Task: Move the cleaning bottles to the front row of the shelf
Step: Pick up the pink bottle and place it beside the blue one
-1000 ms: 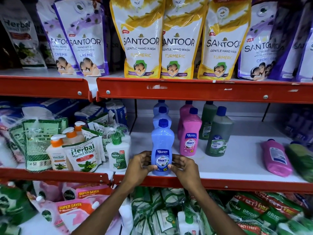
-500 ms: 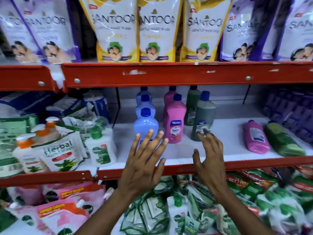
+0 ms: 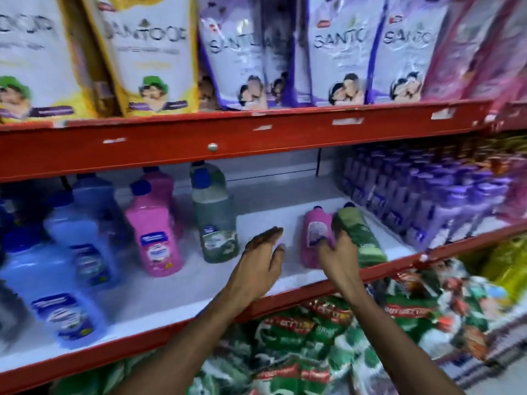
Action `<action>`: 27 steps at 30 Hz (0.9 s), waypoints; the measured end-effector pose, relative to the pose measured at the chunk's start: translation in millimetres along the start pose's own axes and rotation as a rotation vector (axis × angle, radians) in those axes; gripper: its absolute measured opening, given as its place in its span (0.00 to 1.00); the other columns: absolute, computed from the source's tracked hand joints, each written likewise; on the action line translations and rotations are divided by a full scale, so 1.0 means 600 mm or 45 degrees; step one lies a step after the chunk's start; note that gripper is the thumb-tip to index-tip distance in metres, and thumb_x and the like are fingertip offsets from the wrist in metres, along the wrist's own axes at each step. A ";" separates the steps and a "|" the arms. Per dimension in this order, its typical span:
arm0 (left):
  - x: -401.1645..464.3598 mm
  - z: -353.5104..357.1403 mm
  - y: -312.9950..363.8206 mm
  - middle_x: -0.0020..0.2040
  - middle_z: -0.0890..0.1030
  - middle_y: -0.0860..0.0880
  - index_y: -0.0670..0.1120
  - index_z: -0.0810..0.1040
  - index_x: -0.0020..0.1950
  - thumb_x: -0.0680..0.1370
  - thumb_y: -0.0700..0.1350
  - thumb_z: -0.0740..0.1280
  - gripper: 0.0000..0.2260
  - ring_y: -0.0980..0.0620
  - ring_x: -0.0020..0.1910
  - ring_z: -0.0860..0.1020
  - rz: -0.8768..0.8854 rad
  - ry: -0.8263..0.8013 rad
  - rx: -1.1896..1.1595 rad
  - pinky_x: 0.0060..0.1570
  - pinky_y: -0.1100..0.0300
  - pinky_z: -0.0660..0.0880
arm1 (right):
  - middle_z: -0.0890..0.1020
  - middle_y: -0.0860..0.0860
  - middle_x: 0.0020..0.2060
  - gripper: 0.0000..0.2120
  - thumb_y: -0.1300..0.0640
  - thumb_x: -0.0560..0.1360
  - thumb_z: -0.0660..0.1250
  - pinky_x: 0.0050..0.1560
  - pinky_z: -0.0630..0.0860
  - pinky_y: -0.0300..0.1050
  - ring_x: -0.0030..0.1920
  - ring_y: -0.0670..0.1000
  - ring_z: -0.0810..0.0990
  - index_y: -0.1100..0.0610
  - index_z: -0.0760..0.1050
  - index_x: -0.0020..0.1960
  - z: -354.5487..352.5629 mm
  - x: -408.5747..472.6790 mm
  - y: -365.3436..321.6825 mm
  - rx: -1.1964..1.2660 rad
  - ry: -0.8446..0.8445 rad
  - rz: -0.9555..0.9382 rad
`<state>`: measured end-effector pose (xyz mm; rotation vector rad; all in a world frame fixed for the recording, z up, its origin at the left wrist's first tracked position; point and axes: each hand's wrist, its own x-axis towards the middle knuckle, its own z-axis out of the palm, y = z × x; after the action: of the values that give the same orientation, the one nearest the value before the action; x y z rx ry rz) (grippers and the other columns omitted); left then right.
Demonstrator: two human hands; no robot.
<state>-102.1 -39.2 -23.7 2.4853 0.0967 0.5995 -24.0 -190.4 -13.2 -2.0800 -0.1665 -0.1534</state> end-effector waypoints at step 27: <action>0.054 -0.027 0.029 0.55 0.83 0.44 0.44 0.77 0.63 0.72 0.34 0.73 0.20 0.47 0.51 0.81 -0.408 0.072 -0.628 0.55 0.52 0.80 | 0.85 0.53 0.51 0.18 0.70 0.71 0.69 0.54 0.81 0.55 0.51 0.54 0.84 0.57 0.80 0.58 0.020 0.000 -0.027 0.790 -0.267 0.093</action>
<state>-81.1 -38.8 10.7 1.9252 0.3212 0.4862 -26.6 -171.9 -5.4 -1.4758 -0.2312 0.1487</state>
